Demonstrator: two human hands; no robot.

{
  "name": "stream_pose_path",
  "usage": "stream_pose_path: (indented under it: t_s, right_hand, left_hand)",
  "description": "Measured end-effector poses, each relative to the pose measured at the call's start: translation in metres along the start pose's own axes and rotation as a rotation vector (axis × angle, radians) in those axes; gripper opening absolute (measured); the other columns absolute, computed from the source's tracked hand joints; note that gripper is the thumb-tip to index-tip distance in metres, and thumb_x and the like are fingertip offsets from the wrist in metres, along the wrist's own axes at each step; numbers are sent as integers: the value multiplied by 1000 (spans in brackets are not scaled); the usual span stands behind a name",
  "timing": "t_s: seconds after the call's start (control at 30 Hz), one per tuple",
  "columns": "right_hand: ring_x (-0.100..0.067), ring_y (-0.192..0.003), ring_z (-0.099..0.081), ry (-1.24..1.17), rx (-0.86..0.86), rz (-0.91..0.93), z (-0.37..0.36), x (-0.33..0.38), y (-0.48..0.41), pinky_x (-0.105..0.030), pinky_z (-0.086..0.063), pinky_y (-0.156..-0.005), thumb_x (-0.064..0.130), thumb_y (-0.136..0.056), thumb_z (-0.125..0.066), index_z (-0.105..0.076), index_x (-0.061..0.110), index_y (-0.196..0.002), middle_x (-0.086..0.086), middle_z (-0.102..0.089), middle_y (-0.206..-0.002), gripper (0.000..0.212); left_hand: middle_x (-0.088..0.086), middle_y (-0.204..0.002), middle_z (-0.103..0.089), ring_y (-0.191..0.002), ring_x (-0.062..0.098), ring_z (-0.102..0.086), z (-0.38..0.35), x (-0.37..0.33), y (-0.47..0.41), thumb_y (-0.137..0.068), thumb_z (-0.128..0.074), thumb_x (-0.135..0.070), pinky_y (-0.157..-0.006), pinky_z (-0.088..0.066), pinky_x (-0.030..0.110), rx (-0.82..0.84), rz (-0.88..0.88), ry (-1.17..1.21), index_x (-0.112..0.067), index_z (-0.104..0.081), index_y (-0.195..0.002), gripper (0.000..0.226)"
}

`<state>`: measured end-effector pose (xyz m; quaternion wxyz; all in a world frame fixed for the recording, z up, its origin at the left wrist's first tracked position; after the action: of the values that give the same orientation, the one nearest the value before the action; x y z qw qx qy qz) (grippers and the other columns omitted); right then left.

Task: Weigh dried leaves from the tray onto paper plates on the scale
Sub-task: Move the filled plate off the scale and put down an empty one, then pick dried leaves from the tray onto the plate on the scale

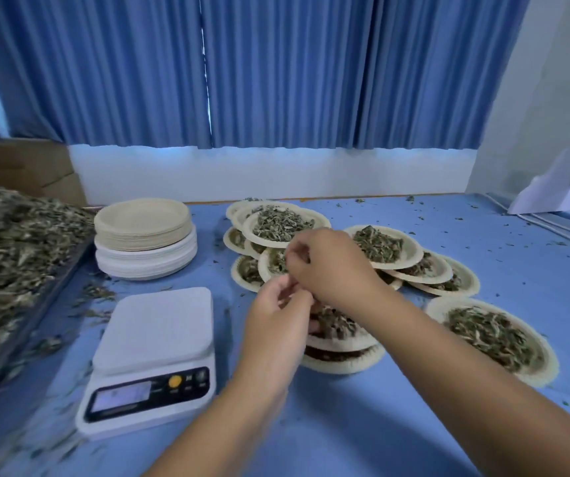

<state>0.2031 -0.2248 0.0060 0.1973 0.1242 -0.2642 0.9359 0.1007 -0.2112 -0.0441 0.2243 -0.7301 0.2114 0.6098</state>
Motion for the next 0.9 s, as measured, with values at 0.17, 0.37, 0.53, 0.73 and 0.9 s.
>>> stream_pose_path:
  t_s: [0.17, 0.37, 0.53, 0.73, 0.9]
  right_hand:
    - [-30, -84, -60, 27, 47, 104, -44, 70, -24, -33, -48, -74, 19, -90, -46, -67, 10, -87, -13, -70, -89, 23]
    - [-23, -95, -62, -29, 91, 191, -94, 131, -60, -35, -50, -78, 18, -89, -51, -69, 18, -99, -1, -70, -102, 21]
    - [-23, -108, -59, -31, 103, 208, -121, 155, -116, -36, -46, -93, 13, -91, -51, -69, 16, -110, -3, -66, -116, 26]
    - [-29, -120, -50, 214, 307, 324, -156, 160, -156, -33, -40, -90, 22, -97, -45, -61, 11, -117, -9, -59, -121, 28]
    - [-28, -88, -50, 180, 315, 304, -163, 157, -163, -39, -45, -79, 13, -95, -41, -59, 6, -82, -7, -59, -87, 23]
  left_hand:
    - [0, -88, -72, -81, 11, -67, 82, -13, -12, -86, -51, -9, -73, -56, 31, -90, -33, -155, -18, -68, -96, 22]
    - [-7, -97, -68, -98, 13, -64, 181, -25, -31, -89, -55, -20, -93, -50, 43, -327, -83, -263, -30, -66, -93, 16]
    - [-2, -76, -66, -81, 21, -63, 221, -31, -41, -85, -57, -23, -85, -52, 48, -409, -26, -194, -21, -64, -70, 17]
    - [13, -74, -60, -76, 25, -63, 231, -39, -39, -76, -50, -30, -79, -51, 52, -394, -84, -306, -8, -62, -73, 25]
    - [7, -80, -68, -87, 25, -66, 235, -38, -44, -87, -52, -23, -77, -52, 43, -403, -101, -388, -14, -61, -71, 21]
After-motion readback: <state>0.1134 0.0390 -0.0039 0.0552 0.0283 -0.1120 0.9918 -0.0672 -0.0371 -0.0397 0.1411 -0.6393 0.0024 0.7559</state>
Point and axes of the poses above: each hand's wrist, its own y-axis away from the middle knuckle, its own z-axis out of the back of the hand, x = y × z, the point moved 2 cm from there along -y, towards the middle knuckle
